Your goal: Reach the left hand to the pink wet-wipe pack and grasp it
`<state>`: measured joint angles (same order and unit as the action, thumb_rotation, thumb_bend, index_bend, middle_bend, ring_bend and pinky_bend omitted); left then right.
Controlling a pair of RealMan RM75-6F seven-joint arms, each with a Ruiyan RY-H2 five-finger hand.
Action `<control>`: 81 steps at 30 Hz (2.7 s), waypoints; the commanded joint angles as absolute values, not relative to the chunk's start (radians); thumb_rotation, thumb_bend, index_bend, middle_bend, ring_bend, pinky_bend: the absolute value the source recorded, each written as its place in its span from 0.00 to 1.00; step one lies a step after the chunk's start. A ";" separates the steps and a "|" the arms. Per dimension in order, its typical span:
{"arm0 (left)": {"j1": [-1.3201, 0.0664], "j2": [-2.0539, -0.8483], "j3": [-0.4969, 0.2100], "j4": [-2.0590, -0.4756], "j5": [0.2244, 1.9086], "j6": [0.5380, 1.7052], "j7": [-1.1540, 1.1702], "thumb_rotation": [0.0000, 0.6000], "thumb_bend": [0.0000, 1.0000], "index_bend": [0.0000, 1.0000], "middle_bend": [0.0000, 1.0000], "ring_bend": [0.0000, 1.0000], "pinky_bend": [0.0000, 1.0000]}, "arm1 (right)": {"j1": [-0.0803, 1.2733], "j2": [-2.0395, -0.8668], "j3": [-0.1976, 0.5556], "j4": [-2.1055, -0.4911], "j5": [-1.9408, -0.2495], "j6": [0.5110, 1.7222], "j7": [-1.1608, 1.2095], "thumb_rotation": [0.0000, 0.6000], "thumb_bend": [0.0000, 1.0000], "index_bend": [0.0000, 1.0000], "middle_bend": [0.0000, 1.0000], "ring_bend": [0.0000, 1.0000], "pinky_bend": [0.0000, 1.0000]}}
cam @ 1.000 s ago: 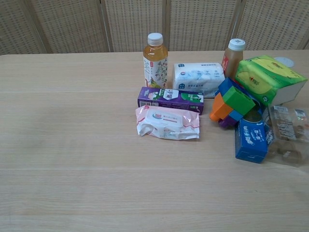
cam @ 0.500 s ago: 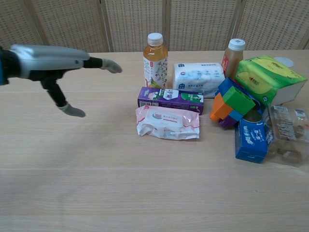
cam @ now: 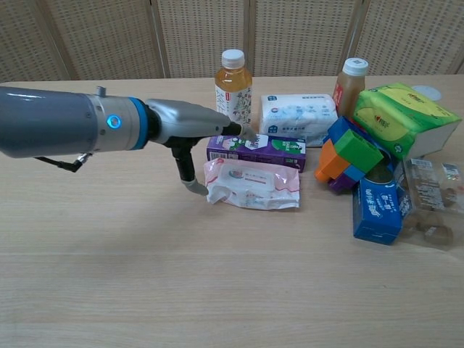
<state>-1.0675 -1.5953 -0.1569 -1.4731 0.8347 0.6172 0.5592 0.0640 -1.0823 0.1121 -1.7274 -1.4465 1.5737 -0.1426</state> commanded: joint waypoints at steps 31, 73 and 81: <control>-1.185 -1.585 0.007 -1.534 0.747 0.583 0.422 1.00 0.27 0.00 0.06 0.00 0.00 | 0.055 -1.083 0.128 -1.715 -1.456 1.577 -0.120 0.53 0.03 0.00 0.00 0.00 0.00; -1.126 -1.831 -0.027 -1.244 0.861 0.696 0.421 1.00 0.27 0.56 0.55 0.66 0.55 | 0.017 -1.063 0.134 -1.738 -1.459 1.618 -0.079 0.52 0.03 0.00 0.00 0.00 0.00; -1.068 -1.797 -0.065 -1.277 0.909 0.789 0.392 1.00 0.32 0.71 0.71 0.86 0.77 | 0.023 -1.063 0.137 -1.743 -1.461 1.610 -0.086 0.53 0.03 0.00 0.00 0.00 0.00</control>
<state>-1.0801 -1.8170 -0.0530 -1.2571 0.8961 0.7731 0.4033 0.0222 -1.0628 0.1367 -1.7429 -1.4608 1.6103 -0.0855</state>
